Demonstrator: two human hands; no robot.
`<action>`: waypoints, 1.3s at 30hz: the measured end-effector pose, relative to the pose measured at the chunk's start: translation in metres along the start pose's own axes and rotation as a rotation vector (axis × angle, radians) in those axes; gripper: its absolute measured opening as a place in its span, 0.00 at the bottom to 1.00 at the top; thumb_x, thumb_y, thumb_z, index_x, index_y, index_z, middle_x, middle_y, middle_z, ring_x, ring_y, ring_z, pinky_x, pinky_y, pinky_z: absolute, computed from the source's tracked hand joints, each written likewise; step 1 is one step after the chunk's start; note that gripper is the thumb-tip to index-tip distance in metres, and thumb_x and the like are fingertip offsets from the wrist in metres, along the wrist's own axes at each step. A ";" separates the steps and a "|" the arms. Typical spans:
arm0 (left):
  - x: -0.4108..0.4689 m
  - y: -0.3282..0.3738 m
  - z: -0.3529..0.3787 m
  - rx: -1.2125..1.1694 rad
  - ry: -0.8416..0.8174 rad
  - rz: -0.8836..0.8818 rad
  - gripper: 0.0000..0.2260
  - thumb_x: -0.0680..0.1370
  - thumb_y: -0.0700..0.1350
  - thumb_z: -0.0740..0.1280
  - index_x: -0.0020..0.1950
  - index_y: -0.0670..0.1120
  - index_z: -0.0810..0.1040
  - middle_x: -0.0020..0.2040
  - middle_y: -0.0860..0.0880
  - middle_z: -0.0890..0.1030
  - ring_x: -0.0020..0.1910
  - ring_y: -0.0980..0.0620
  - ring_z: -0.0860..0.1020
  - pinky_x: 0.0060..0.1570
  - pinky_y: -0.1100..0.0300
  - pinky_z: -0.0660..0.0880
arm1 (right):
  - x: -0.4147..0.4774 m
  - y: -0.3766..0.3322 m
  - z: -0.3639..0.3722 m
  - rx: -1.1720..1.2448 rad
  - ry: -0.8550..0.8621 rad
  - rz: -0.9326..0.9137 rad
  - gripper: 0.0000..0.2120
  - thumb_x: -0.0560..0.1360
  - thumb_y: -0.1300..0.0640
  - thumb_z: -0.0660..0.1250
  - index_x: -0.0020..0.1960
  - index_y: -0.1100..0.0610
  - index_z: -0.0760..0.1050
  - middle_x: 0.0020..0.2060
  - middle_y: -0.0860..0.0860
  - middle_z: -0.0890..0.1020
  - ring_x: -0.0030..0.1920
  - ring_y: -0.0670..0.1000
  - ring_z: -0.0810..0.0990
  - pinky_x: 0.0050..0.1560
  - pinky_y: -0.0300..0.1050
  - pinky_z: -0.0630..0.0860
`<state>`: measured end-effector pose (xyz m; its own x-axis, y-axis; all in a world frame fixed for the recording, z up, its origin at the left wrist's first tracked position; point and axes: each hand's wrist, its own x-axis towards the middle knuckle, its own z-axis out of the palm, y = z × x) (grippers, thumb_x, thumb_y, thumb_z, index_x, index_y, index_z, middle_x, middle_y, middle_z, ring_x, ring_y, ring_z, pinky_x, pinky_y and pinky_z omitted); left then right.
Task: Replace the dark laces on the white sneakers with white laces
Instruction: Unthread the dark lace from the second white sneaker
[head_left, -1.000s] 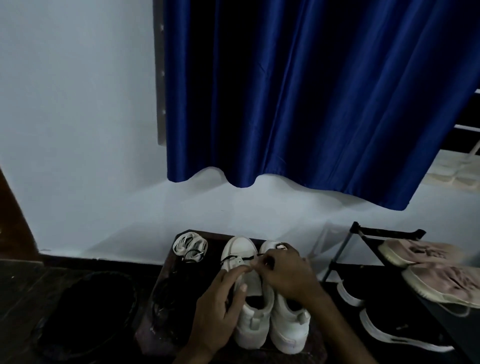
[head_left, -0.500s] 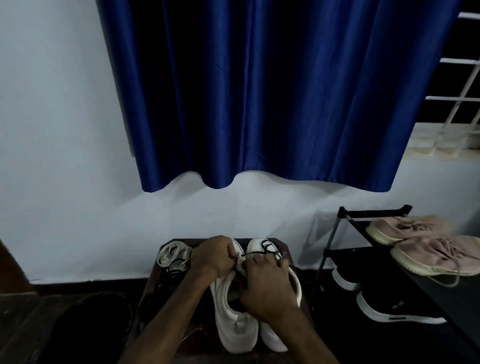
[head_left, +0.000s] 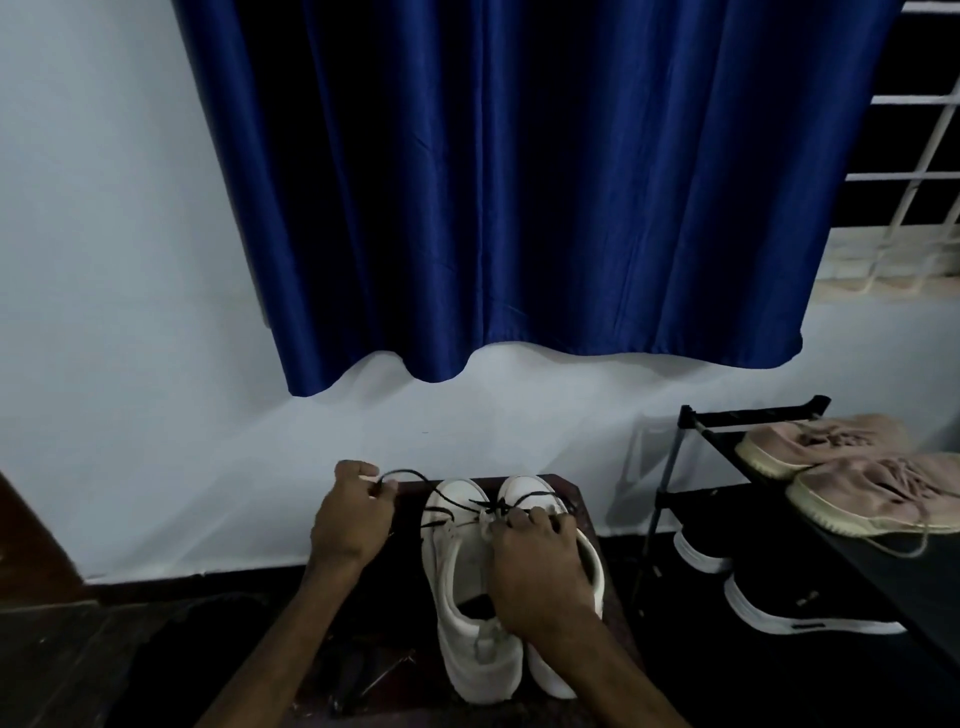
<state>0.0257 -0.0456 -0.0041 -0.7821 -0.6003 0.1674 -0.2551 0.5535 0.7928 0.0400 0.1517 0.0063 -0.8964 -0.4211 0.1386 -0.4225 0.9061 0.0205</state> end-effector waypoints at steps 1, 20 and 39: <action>-0.002 0.002 0.000 0.062 -0.015 0.105 0.13 0.77 0.48 0.68 0.59 0.48 0.72 0.49 0.52 0.79 0.52 0.45 0.77 0.51 0.53 0.72 | 0.000 0.000 0.002 -0.002 0.002 0.020 0.09 0.62 0.55 0.67 0.41 0.54 0.80 0.39 0.54 0.81 0.43 0.57 0.80 0.50 0.61 0.75; 0.014 0.041 -0.021 0.040 0.272 0.159 0.06 0.75 0.40 0.66 0.44 0.51 0.76 0.45 0.56 0.79 0.42 0.50 0.75 0.45 0.57 0.68 | 0.004 0.001 0.017 -0.008 0.106 0.038 0.12 0.59 0.52 0.69 0.39 0.57 0.81 0.34 0.54 0.82 0.37 0.57 0.81 0.42 0.58 0.77; -0.009 0.042 0.036 0.454 -0.404 0.420 0.07 0.74 0.47 0.66 0.49 0.56 0.81 0.50 0.56 0.82 0.53 0.54 0.79 0.52 0.57 0.75 | 0.008 0.003 0.012 0.044 0.061 -0.006 0.29 0.65 0.53 0.63 0.67 0.56 0.74 0.46 0.57 0.82 0.48 0.60 0.81 0.56 0.65 0.71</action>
<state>0.0011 0.0037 0.0066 -0.9917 -0.0746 0.1051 -0.0301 0.9269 0.3741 0.0298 0.1509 -0.0048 -0.8844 -0.4225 0.1986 -0.4350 0.9002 -0.0222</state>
